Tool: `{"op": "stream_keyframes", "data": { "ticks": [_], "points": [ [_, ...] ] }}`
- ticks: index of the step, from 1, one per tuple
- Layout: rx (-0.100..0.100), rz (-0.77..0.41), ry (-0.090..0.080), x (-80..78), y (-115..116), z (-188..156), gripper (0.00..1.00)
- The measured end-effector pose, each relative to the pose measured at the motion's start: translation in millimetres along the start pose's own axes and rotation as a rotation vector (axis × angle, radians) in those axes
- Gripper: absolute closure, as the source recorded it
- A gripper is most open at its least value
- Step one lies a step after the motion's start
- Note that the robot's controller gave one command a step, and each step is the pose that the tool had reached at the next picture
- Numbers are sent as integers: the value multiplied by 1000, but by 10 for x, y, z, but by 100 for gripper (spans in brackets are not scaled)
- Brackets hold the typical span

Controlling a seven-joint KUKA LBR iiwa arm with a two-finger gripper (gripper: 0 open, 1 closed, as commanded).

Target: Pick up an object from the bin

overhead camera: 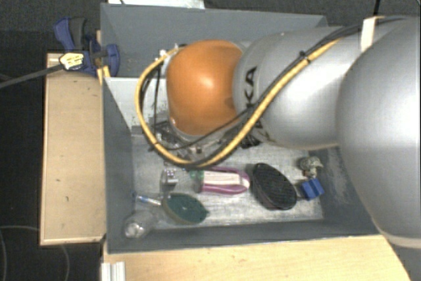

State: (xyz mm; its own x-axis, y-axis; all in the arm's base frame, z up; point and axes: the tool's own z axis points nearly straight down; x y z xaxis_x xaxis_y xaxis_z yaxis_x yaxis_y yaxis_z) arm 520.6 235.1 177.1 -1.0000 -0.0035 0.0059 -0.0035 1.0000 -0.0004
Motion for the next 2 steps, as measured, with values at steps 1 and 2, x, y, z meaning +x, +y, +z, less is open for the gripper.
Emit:
{"op": "stream_keyframes", "data": {
  "ticks": [1, 2],
  "points": [
    [-1, -232, -6, 295, -210, 1081, 0],
    [-3, -224, -14, 268, -204, 1045, 100]
  ]
}}
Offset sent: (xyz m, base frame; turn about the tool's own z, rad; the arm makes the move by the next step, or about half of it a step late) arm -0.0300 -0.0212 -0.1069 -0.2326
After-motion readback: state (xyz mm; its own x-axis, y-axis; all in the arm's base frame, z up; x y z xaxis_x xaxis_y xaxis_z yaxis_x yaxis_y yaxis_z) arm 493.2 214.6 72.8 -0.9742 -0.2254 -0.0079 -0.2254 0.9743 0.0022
